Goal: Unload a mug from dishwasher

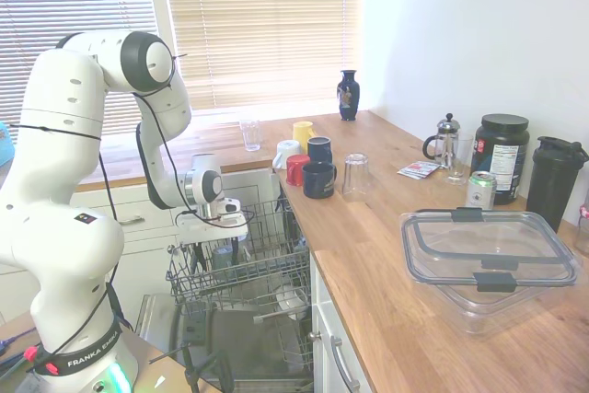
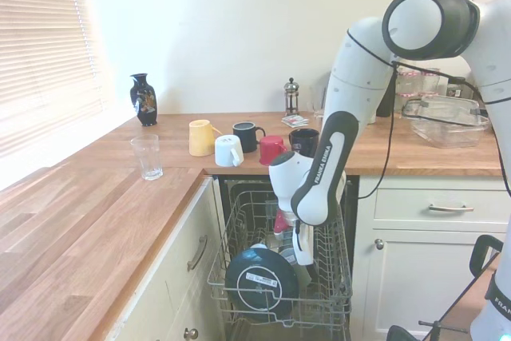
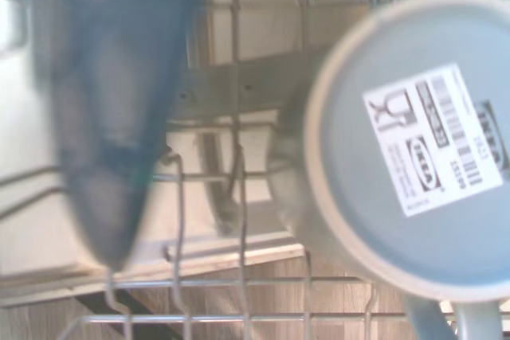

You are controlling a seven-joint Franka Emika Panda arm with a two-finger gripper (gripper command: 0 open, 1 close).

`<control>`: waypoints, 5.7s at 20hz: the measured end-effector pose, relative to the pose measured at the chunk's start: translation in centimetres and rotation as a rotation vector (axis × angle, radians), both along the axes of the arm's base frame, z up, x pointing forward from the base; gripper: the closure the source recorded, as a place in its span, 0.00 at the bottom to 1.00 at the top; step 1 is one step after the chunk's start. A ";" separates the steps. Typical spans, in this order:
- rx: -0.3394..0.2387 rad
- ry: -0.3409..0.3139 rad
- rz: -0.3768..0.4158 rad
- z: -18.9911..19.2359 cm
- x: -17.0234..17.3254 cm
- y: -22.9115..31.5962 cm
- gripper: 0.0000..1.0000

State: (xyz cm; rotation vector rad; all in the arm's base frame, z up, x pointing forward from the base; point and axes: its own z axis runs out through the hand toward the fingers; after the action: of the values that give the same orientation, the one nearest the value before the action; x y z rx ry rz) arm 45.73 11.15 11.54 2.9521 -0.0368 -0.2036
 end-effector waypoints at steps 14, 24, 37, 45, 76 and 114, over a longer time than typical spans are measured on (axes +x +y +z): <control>0.017 0.014 0.070 -3.6 0.7 -0.3 0.00; 0.051 0.003 0.102 -4.7 0.6 -0.1 1.00; 0.062 0.007 0.117 -4.5 1.1 0.3 1.00; 0.052 0.012 0.116 -4.4 1.4 0.2 1.00; 0.057 -0.091 0.001 4.7 3.5 -2.7 1.00; 0.338 -0.275 -0.538 25.8 5.5 -7.5 1.00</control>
State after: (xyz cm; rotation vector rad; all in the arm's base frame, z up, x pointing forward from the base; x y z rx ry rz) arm 51.20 3.65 37.38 3.2061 -0.9210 0.1461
